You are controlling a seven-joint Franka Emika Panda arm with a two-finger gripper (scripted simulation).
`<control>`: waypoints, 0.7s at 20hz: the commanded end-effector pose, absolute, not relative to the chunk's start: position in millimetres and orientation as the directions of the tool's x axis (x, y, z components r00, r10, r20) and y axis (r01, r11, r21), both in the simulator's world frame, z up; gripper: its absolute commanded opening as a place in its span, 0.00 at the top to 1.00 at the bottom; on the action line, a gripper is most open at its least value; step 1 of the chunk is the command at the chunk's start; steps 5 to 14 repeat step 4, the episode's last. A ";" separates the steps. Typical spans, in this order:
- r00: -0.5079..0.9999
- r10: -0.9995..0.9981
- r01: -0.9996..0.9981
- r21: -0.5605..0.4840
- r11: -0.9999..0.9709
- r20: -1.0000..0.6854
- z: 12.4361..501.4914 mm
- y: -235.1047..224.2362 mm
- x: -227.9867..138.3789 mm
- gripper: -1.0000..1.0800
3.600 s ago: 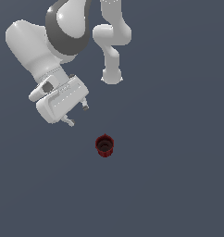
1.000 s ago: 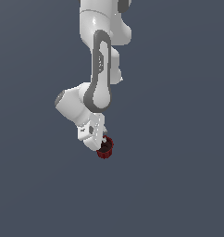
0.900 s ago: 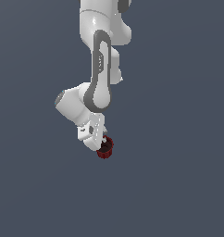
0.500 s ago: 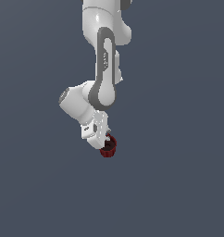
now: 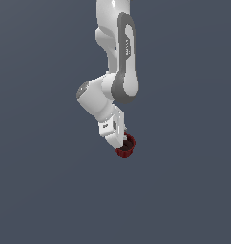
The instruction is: Pick up the object and move it to a goal position.
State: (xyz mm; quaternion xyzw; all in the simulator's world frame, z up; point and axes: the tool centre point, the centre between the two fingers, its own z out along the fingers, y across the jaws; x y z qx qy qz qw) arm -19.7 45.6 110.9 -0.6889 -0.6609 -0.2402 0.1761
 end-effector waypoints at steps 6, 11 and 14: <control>0.011 0.826 0.995 0.078 -0.067 0.564 119.7 58.4 -19.9 1.00; 0.011 0.826 0.995 0.078 -0.067 0.564 119.7 58.4 -19.9 1.00; 0.011 0.826 0.995 0.078 -0.067 0.564 119.7 58.4 -19.9 1.00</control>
